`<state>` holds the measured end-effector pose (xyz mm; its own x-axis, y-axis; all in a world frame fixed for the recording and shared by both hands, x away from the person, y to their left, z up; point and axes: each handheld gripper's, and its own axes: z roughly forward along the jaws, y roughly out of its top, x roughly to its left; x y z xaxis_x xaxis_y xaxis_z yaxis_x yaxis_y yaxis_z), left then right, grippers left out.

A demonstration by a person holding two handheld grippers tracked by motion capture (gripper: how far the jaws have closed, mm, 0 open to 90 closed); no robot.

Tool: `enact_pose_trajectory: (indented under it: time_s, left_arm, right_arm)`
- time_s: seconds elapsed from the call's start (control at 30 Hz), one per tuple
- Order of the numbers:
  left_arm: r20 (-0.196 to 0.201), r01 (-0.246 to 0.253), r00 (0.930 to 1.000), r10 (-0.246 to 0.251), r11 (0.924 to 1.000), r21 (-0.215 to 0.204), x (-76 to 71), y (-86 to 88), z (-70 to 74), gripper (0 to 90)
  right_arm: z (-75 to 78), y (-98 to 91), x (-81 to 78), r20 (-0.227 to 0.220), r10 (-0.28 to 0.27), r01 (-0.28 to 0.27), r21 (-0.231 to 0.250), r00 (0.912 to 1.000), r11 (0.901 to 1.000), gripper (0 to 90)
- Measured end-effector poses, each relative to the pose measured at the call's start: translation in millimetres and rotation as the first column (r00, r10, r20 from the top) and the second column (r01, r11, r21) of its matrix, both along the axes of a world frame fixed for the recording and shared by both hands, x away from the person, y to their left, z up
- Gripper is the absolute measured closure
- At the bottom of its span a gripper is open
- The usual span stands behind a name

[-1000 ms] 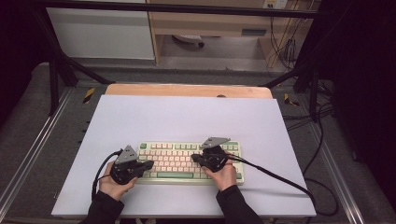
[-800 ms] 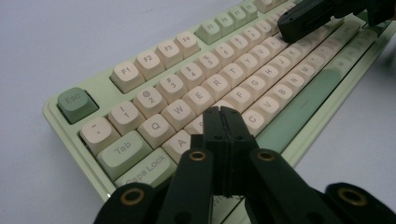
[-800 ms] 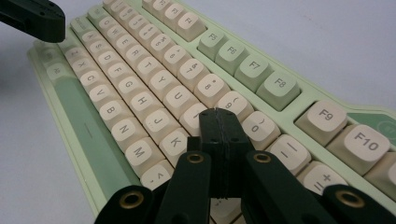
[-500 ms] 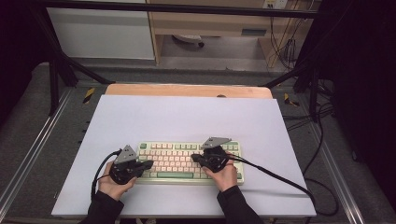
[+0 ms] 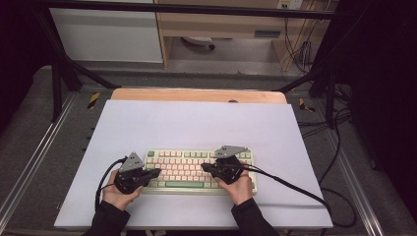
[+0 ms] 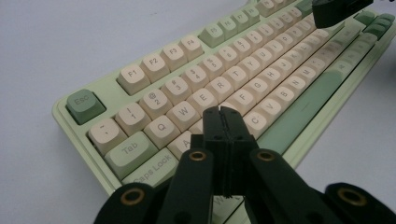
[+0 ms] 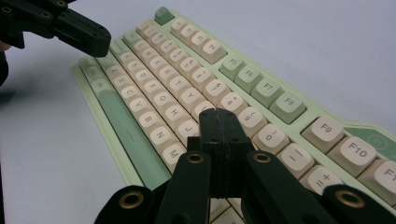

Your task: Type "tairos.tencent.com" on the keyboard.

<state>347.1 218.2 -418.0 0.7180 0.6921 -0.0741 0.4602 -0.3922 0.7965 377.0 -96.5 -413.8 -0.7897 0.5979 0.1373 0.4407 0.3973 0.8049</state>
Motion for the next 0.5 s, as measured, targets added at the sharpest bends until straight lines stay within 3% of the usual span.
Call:
enact_pose_trajectory:
  time_s: [0.23, 0.5]
  left_arm:
    - [-0.001, -0.001, 1.0000, 0.001, 1.0000, -0.001, 0.3, -0.3, 0.5, 89.7]
    - [0.001, -0.005, 1.0000, 0.005, 1.0000, -0.001, 0.7, 1.1, 0.7, 89.7]
  right_arm:
    - [-2.8, 3.2, -2.6, -0.009, 0.019, -0.019, 0.018, 0.9998, 0.9997, 90.0]
    - [-7.2, 13.7, -6.1, -0.014, 0.047, -0.047, 0.006, 0.9988, 0.9989, 90.0]
